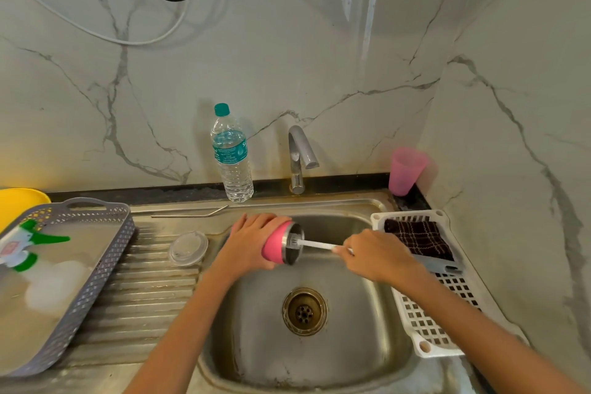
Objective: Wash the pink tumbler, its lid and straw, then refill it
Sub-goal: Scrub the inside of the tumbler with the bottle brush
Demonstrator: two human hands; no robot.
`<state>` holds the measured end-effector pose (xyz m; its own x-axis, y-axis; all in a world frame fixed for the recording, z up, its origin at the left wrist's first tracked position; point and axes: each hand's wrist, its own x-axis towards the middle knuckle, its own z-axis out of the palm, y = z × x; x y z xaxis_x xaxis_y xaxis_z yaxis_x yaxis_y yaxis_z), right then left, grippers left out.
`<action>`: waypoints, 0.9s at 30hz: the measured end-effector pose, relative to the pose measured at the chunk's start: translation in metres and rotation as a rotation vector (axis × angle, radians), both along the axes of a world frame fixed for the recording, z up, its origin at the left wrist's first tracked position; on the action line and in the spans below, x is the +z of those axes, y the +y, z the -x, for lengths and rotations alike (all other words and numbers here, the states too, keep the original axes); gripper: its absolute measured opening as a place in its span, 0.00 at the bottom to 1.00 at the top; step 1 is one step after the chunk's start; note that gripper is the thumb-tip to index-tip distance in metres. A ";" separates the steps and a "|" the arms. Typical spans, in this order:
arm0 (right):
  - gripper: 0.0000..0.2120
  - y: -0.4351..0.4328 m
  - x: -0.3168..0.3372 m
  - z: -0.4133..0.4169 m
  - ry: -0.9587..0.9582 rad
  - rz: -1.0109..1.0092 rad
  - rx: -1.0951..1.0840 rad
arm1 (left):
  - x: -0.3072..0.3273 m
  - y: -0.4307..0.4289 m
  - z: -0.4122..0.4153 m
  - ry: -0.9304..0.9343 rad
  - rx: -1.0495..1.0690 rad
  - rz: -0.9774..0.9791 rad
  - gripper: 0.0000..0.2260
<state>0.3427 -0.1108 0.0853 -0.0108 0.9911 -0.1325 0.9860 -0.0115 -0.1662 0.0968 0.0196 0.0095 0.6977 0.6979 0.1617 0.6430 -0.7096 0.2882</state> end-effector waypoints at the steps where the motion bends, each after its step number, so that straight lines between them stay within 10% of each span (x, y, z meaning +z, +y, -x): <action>1: 0.23 -0.004 0.001 -0.006 0.003 0.001 -0.014 | -0.001 0.003 0.007 -0.010 0.027 0.008 0.44; 15: 0.22 0.009 0.016 0.002 -0.101 -0.155 0.061 | 0.008 -0.013 -0.018 -0.012 -0.038 0.026 0.43; 27: 0.22 -0.004 0.010 0.023 0.218 0.067 0.031 | 0.015 0.000 -0.010 -0.065 0.014 -0.001 0.43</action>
<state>0.3200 -0.1144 0.0953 -0.0764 0.9789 -0.1893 0.9269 -0.0003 -0.3754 0.1069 0.0199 0.0245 0.6762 0.7071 0.2070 0.6324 -0.7012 0.3293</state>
